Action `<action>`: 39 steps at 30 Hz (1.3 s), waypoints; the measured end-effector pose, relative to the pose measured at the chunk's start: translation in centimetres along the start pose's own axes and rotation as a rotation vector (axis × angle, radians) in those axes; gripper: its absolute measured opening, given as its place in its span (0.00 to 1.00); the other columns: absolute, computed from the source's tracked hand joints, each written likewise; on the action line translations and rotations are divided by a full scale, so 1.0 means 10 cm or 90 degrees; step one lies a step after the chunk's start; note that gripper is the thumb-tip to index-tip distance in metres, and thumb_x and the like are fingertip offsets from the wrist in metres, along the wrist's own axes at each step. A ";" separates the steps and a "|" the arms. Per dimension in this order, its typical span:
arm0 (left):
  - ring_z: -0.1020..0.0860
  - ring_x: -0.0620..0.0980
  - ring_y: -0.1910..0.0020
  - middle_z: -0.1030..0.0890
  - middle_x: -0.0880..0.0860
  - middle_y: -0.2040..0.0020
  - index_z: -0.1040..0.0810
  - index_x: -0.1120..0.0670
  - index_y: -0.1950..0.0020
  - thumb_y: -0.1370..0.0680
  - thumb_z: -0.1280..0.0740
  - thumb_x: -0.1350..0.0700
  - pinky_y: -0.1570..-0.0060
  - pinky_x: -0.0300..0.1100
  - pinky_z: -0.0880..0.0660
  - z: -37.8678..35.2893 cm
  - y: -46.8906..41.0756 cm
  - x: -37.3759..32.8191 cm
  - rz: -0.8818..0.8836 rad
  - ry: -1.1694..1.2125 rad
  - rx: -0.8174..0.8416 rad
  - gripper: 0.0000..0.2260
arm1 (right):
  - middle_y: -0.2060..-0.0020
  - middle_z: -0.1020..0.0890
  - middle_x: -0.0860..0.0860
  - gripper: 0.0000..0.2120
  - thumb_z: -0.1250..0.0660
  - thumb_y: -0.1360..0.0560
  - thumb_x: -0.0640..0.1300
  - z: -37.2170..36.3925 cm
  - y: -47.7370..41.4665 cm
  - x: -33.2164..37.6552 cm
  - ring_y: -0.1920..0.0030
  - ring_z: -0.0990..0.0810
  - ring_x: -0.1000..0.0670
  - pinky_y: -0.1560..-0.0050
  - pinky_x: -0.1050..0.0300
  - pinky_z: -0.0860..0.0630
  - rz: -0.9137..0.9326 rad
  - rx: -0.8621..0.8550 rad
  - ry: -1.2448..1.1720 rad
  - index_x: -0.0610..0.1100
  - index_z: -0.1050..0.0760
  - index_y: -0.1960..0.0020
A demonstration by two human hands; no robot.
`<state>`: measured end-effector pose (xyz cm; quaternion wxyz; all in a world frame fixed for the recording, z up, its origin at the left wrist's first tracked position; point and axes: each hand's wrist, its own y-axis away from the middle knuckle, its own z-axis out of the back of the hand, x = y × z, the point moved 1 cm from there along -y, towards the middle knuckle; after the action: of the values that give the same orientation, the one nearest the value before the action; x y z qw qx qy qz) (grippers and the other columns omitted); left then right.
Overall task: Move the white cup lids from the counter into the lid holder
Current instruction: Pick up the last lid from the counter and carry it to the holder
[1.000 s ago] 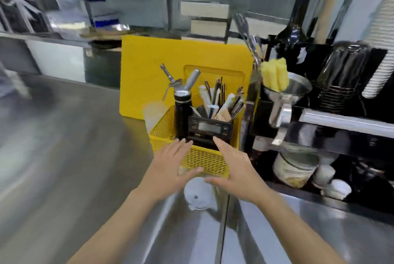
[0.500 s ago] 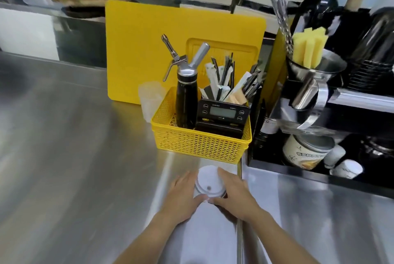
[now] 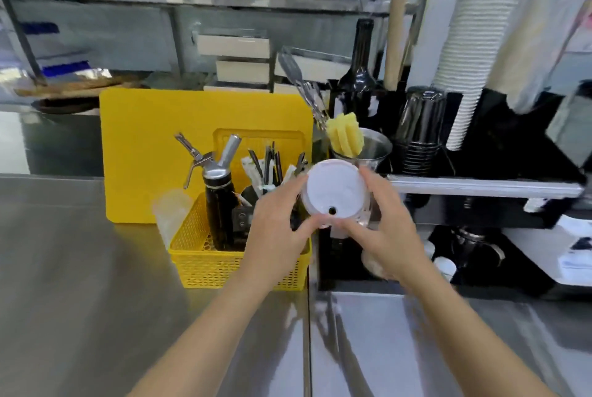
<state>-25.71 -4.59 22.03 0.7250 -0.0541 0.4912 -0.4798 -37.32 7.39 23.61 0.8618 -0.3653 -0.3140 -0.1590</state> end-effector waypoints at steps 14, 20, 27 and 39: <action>0.30 0.53 0.38 0.24 0.52 0.37 0.32 0.53 0.34 0.26 0.34 0.45 0.38 0.44 0.40 -1.53 -1.22 -1.42 -0.192 -0.051 0.129 0.24 | 0.40 0.32 0.57 0.34 0.26 0.35 0.52 2.09 -0.34 -0.90 0.34 0.37 0.52 0.35 0.55 0.40 -0.131 -0.093 0.069 0.52 0.37 0.32; 0.25 0.56 0.47 0.20 0.55 0.47 0.28 0.57 0.40 0.26 0.34 0.44 0.44 0.50 0.31 -2.14 -1.54 -1.73 -0.202 -0.092 0.169 0.21 | 0.44 0.34 0.53 0.26 0.28 0.33 0.51 2.69 -0.46 -1.28 0.37 0.39 0.51 0.40 0.55 0.41 -0.189 -0.043 0.105 0.55 0.32 0.37; 0.28 0.57 0.44 0.21 0.54 0.44 0.30 0.54 0.39 0.25 0.38 0.40 0.41 0.49 0.35 -2.65 -1.71 -1.67 -0.152 -0.161 0.270 0.22 | 0.39 0.28 0.46 0.24 0.27 0.35 0.54 2.91 -0.64 -1.79 0.37 0.37 0.47 0.49 0.57 0.47 -0.176 0.033 0.221 0.44 0.27 0.44; 0.41 0.52 0.28 0.28 0.55 0.35 0.28 0.57 0.38 0.22 0.42 0.45 0.32 0.48 0.47 -2.89 -1.75 -1.60 -0.188 -0.287 0.330 0.19 | 0.31 0.35 0.48 0.26 0.30 0.34 0.58 2.95 -0.79 -2.28 0.30 0.44 0.48 0.38 0.51 0.49 -0.196 0.073 0.325 0.46 0.28 0.41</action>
<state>-59.96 9.44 27.39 0.7277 -0.0432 0.1680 -0.6635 -70.98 24.54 28.67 0.8977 -0.2127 -0.1476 -0.3565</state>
